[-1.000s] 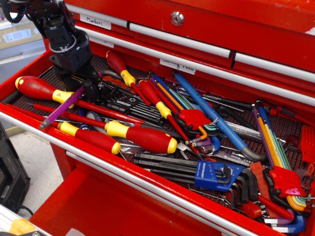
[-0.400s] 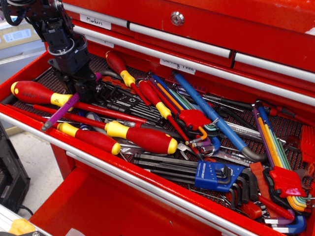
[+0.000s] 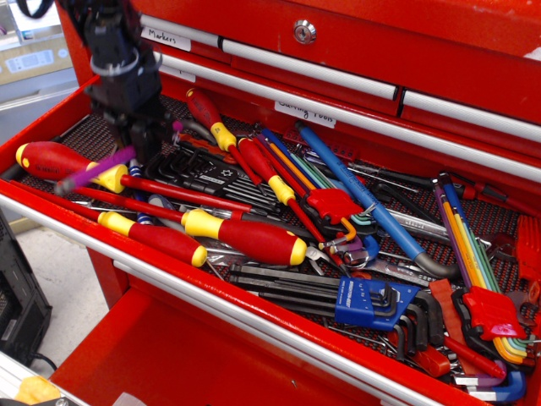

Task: Pick up violet Allen key

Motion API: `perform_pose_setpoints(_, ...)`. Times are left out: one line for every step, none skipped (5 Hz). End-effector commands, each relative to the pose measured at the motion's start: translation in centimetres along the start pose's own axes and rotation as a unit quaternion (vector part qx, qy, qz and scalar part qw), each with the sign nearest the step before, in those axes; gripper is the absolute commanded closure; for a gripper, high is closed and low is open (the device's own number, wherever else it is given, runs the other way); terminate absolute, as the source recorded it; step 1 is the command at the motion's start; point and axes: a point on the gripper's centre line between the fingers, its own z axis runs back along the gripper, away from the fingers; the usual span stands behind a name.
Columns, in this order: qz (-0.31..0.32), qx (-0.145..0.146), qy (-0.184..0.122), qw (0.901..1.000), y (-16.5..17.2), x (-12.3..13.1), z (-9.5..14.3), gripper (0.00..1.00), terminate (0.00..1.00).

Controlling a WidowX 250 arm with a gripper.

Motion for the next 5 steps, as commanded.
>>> perform_pose_setpoints(-0.012, 0.057, -0.073, 0.9956, -1.0, 2.2, 7.8, 1.0, 0.0)
perform_pose_setpoints(-0.016, 0.096, -0.086, 0.9915, -1.3, 2.1, 11.7, 1.0, 0.0)
perform_pose_setpoints(-0.009, 0.152, -0.108, 0.9825, -1.0, 1.6, 15.0, 1.0, 0.0)
perform_pose_setpoints(-0.004, 0.19, -0.132, 0.9729, -0.9, 0.9, 17.9, 1.0, 0.0)
perform_pose_setpoints(-0.013, 0.166, -0.142, 0.9757, -0.3, 0.7, 18.7, 1.0, 1.0)
